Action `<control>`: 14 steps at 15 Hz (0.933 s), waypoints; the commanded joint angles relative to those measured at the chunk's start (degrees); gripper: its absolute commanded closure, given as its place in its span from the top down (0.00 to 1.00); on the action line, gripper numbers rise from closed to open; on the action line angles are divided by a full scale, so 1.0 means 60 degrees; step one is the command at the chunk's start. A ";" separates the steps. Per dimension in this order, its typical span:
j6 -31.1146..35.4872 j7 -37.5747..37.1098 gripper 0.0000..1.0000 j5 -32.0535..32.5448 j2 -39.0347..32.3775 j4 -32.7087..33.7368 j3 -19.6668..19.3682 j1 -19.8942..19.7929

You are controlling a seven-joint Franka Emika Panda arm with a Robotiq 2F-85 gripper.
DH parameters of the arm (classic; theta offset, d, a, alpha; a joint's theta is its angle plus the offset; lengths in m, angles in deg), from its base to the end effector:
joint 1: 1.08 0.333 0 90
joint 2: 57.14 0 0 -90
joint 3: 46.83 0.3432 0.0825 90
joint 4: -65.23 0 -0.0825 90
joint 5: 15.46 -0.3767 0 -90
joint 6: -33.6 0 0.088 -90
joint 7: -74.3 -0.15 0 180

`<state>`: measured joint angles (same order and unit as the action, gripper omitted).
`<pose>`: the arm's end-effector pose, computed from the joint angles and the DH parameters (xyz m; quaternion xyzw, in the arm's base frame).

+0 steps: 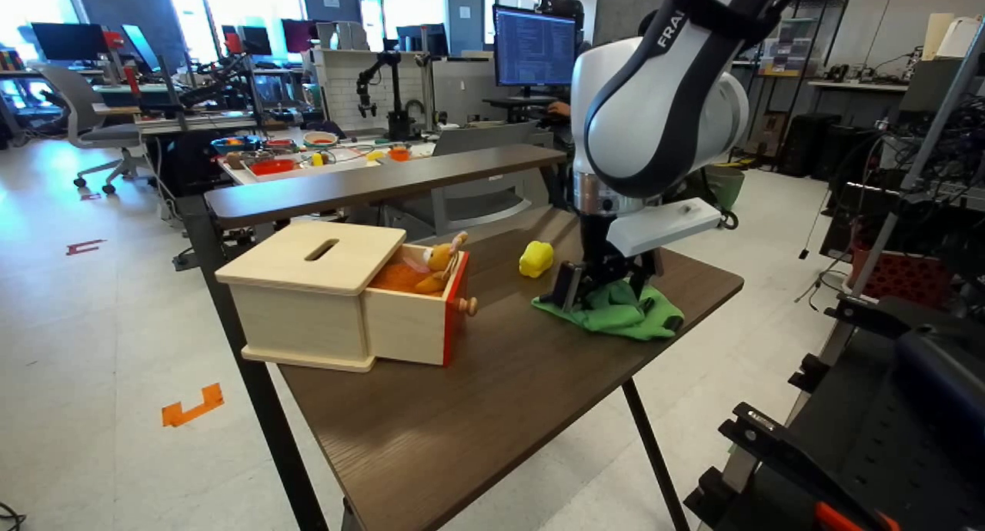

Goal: Move the green towel to the right.

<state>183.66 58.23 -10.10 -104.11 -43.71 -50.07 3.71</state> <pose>0.6087 0.0154 0.0392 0.9948 -0.0768 -0.0440 0.0496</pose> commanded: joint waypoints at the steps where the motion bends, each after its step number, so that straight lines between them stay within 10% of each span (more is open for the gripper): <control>1: -0.0274 0.0357 1.00 -0.0485 -0.0320 0.0439 -0.0242 -0.0512; 14: -0.0533 0.0172 1.00 -0.0979 -0.0355 0.0938 -0.0781 -0.1499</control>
<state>181.91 58.62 -14.15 -105.88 -39.43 -54.39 -5.31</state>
